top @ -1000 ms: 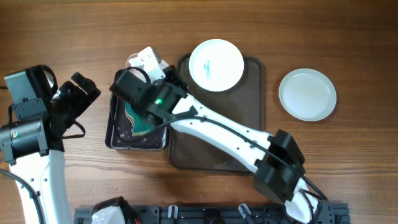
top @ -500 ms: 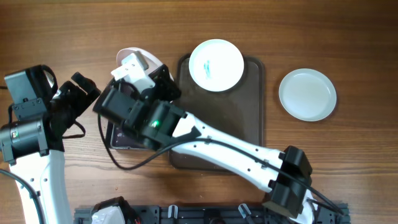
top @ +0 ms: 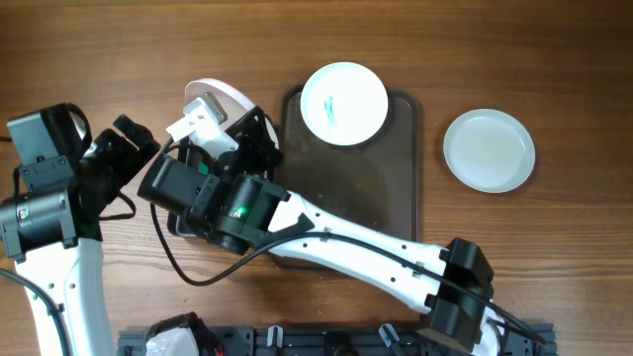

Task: Clean dirty plates on tray and stack at the side
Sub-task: 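Lift the plate over the sink tray and rinse it with the right gripper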

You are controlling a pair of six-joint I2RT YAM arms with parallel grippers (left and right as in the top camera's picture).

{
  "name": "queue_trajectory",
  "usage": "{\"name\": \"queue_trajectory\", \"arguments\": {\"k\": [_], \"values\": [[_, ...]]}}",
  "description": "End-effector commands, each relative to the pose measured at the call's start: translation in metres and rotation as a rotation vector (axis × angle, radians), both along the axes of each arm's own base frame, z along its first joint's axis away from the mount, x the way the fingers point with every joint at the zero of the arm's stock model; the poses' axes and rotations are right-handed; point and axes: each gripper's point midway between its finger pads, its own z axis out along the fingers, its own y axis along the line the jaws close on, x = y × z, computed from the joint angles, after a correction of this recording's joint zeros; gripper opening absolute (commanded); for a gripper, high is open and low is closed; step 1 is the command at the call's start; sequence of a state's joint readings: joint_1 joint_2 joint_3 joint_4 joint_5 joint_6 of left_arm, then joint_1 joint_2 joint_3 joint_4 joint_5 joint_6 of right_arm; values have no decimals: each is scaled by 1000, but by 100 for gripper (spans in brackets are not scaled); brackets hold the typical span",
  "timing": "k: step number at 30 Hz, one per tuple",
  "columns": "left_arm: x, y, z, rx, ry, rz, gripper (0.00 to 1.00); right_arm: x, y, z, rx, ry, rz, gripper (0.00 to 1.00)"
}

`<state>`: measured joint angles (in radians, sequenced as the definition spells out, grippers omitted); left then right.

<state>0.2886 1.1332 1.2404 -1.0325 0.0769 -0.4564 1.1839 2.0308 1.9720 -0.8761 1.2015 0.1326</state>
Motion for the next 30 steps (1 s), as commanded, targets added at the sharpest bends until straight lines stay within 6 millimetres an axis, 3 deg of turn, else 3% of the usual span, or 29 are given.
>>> {"name": "queue_trajectory", "arguments": {"k": [1,30], "values": [[2,1,7,1,-20,-2,100,-1,-5,21,31,-45,-19,4],[2,1,7,2,-20,-2,100,0,-1,24,28,-52,-9,4]]}}
